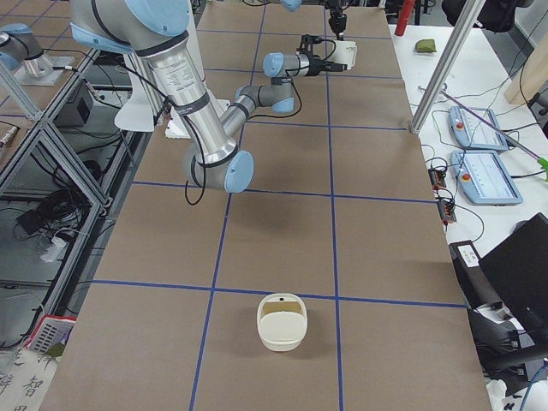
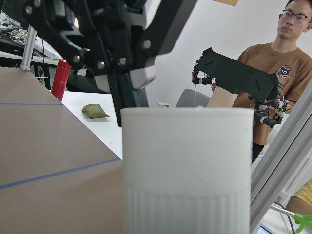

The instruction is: Left arm hands cup to right arm to dump lemon

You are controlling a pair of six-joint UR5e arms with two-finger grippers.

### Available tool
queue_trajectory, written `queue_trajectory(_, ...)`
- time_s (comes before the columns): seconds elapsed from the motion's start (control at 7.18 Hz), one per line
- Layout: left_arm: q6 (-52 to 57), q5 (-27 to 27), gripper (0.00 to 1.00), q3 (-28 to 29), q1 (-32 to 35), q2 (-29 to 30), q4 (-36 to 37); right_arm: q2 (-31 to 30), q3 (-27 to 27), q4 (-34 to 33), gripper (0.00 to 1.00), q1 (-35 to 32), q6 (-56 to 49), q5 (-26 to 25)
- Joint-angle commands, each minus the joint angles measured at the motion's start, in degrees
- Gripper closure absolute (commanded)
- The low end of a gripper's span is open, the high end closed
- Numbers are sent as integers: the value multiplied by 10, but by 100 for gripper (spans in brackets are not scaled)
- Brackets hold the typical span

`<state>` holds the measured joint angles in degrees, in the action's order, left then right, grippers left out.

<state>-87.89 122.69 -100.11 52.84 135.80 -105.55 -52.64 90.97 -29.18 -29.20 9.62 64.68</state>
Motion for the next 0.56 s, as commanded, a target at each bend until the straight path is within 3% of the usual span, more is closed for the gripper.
queue_trajectory(0.0, -1, 0, 100, -2, -4, 1, 0, 0, 0, 0, 2, 0, -3, 0)
queue_trajectory(0.42, -1, -1, 100, -3, -9, 0, 0, 2, 0, 0, 2, 0, -6, -1)
